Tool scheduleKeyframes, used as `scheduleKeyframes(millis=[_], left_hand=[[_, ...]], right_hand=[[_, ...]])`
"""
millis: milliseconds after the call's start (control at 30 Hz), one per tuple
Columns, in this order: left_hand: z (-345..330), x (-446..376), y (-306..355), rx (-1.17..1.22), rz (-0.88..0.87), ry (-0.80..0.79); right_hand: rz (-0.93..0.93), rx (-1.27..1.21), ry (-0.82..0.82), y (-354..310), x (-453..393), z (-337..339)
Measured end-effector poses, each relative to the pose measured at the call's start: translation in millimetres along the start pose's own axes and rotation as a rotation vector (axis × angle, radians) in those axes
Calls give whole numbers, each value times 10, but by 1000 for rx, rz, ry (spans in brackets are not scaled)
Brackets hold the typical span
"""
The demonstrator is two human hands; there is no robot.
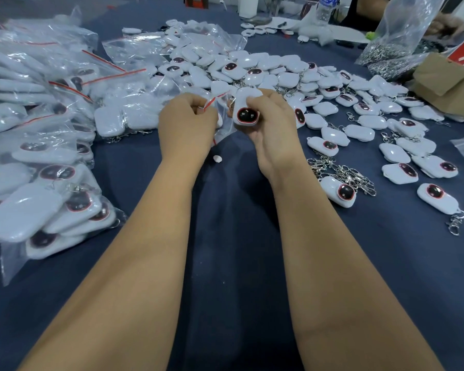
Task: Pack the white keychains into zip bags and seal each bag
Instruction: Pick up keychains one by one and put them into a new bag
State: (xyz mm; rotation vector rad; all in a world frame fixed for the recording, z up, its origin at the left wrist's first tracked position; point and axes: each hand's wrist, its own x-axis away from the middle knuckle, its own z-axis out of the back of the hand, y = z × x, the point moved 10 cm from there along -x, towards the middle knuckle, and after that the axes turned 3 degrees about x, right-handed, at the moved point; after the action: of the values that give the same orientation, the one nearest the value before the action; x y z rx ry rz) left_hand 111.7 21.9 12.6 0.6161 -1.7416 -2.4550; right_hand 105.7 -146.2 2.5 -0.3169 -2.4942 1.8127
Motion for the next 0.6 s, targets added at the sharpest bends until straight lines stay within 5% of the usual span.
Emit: scheduleKeyframes(millis=[200, 333, 433, 533, 600], left_hand=[[69, 52, 164, 152, -94, 73], [43, 73, 217, 120, -144, 60], [28, 76, 219, 105, -152, 42], [-122, 81, 130, 44, -99, -91], [-235, 96, 67, -63, -69, -186]], right_hand=[[171, 547, 69, -51, 43, -65], [110, 444, 112, 20, 16, -6], [123, 650, -12, 40, 7, -134], [152, 773, -124, 54, 55, -244], [171, 756, -47, -14, 62, -179]])
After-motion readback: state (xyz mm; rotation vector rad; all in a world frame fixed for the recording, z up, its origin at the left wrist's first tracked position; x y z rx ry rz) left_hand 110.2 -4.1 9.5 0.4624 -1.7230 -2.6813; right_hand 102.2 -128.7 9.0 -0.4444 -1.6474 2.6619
